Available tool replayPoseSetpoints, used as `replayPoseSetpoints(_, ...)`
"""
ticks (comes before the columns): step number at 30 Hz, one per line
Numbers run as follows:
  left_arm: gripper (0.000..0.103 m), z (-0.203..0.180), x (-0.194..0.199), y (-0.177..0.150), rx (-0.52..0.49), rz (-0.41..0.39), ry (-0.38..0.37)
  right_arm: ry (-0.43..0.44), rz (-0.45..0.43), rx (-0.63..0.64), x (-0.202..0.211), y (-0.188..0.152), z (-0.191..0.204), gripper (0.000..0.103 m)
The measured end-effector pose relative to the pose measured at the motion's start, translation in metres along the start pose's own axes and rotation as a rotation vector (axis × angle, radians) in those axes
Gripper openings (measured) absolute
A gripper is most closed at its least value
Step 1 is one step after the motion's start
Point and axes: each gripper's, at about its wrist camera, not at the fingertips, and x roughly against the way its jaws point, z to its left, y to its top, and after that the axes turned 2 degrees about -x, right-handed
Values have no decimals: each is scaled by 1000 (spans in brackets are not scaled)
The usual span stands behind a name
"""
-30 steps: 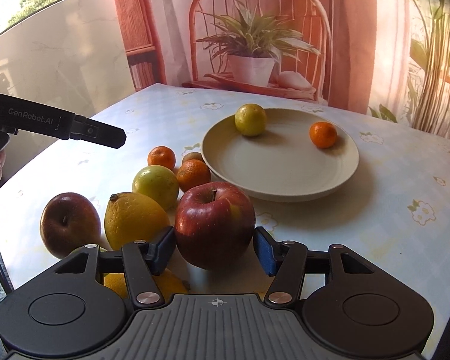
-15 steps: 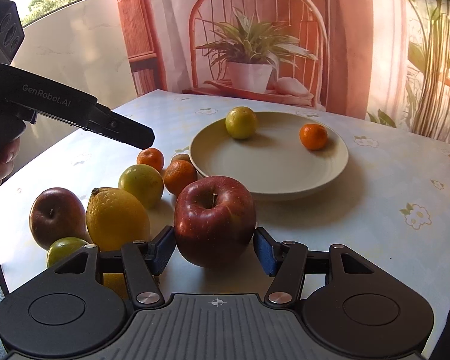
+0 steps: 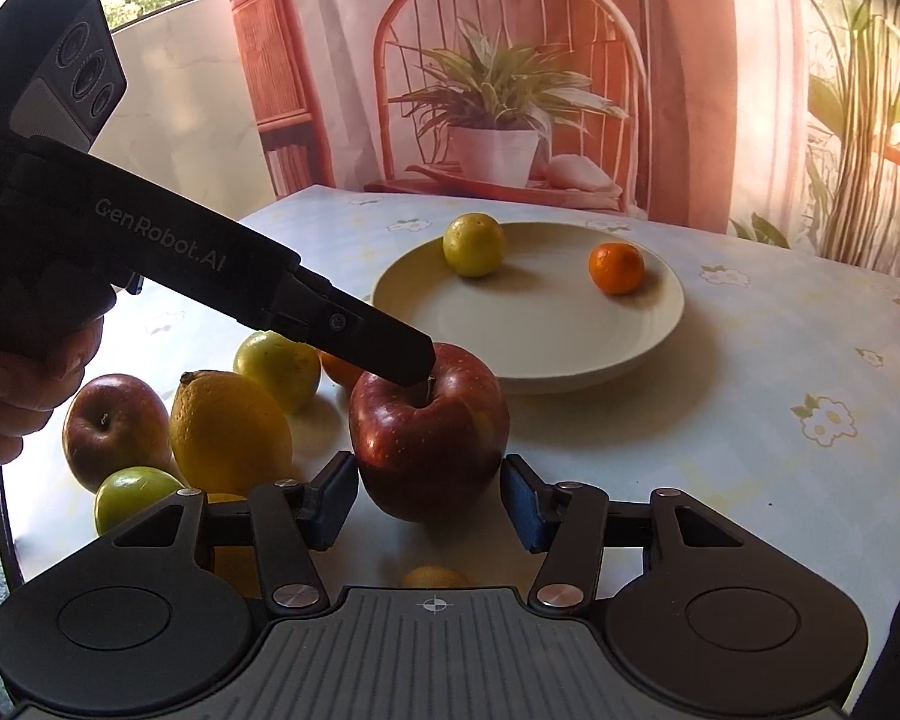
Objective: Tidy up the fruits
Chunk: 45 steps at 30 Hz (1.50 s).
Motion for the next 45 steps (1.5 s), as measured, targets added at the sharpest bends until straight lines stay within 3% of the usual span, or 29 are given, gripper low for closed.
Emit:
replayPoseSetpoints(13, 57, 13, -13, 0, 84, 20, -87, -31, 20, 6, 1, -2, -4, 45)
replayPoseSetpoints(16, 48, 15, -13, 0, 90, 17, -112, -44, 32, 42, 0, 0, -2, 47)
replayPoseSetpoints(20, 46, 16, -15, 1, 96, 14, -122, -41, 41, 80, -2, 3, -2, 48)
replayPoseSetpoints(30, 50, 20, -20, 1, 118, 15, -142, -39, 38, 173, -8, 4, 2, 47)
replayPoseSetpoints(45, 50, 14, -21, 1, 97, 8, -142, -35, 30, 95, -13, 0, -4, 47)
